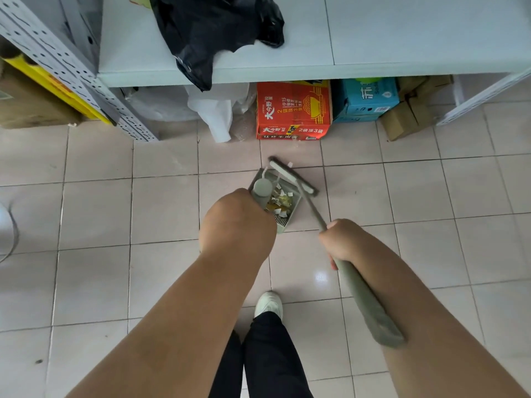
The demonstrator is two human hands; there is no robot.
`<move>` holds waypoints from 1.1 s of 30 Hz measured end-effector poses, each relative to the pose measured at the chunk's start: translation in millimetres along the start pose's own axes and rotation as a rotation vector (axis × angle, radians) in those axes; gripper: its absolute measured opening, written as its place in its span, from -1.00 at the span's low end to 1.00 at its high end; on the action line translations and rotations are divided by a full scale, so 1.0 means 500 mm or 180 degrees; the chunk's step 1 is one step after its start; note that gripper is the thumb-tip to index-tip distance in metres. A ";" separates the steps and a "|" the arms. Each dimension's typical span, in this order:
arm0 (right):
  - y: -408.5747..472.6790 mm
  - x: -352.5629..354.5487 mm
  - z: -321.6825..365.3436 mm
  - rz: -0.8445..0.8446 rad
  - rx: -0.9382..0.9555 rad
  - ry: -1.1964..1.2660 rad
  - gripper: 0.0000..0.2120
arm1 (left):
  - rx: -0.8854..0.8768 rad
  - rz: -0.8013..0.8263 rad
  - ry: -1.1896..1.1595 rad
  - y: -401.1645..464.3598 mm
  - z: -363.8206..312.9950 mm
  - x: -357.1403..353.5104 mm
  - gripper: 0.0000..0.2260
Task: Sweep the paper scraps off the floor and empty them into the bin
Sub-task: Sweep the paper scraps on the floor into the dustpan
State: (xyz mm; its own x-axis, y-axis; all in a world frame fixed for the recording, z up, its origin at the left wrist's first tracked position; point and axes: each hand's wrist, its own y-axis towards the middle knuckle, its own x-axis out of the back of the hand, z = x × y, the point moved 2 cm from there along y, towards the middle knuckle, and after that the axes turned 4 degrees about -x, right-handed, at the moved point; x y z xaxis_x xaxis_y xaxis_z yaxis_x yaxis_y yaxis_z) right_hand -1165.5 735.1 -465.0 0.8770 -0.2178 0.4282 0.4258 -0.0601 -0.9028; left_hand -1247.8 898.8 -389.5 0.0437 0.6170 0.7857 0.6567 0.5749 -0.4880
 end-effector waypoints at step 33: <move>-0.113 0.009 -0.034 0.0195 -0.0049 0.0391 -0.75 | -0.0051 -0.0016 0.0091 -0.024 0.063 0.026 -0.94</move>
State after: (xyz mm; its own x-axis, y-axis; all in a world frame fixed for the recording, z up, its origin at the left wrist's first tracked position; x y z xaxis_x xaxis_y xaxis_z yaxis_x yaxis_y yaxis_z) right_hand -1189.6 721.2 -412.8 0.8670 -0.3392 0.3650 0.3681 -0.0577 -0.9280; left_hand -1278.9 916.6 -385.5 0.0616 0.5985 0.7988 0.6690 0.5692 -0.4780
